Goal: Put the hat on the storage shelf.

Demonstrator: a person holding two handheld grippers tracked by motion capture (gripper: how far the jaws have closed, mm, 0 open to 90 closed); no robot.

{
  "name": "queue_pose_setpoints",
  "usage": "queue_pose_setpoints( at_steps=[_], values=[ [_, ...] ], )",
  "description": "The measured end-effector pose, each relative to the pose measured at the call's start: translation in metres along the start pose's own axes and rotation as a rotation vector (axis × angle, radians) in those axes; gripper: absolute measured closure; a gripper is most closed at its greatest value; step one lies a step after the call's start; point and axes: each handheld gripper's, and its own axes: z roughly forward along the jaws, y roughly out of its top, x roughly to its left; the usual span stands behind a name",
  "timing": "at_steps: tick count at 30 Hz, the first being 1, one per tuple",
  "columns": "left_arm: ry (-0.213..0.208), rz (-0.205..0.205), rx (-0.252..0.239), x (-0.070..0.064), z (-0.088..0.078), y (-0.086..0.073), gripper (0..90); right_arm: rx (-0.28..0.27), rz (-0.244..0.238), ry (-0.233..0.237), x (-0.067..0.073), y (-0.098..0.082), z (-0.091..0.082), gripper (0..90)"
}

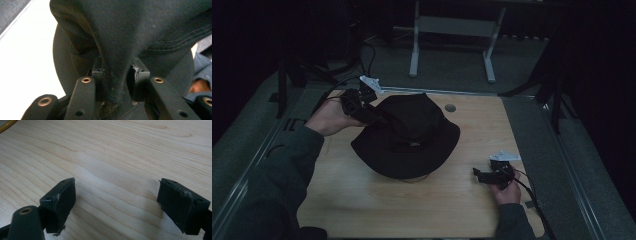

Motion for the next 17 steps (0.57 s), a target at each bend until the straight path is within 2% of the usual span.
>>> queue_pose_setpoints(
  at_steps=[3, 5, 7, 8, 14, 17],
  values=[
    [-0.015, -0.044, -0.03, 0.005, 0.0, -0.001, 58.6, 0.0, 0.001, 0.0, 0.0, 0.0, 0.0, 15.3],
    [0.01, -0.045, -0.072, 0.005, -0.006, -0.005, 48.6, 0.0, 0.0, 0.001, 0.0, 0.0, 0.0, 15.1],
    [0.017, -0.069, -0.113, 0.008, -0.013, -0.009, 37.7, 0.001, -0.001, 0.002, 0.0, 0.0, 0.0, 15.1],
    [0.015, -0.077, -0.13, 0.009, -0.018, -0.012, 35.1, 0.001, -0.001, 0.002, 0.0, 0.0, 0.0, 15.1],
    [0.04, -0.103, -0.202, 0.015, -0.04, -0.033, 31.9, 0.001, -0.002, 0.003, 0.0, 0.0, 0.0, 15.1],
    [0.078, -0.134, -0.223, 0.017, -0.046, -0.045, 34.2, 0.001, -0.002, 0.003, 0.0, 0.0, 0.0, 15.1]
  ],
)
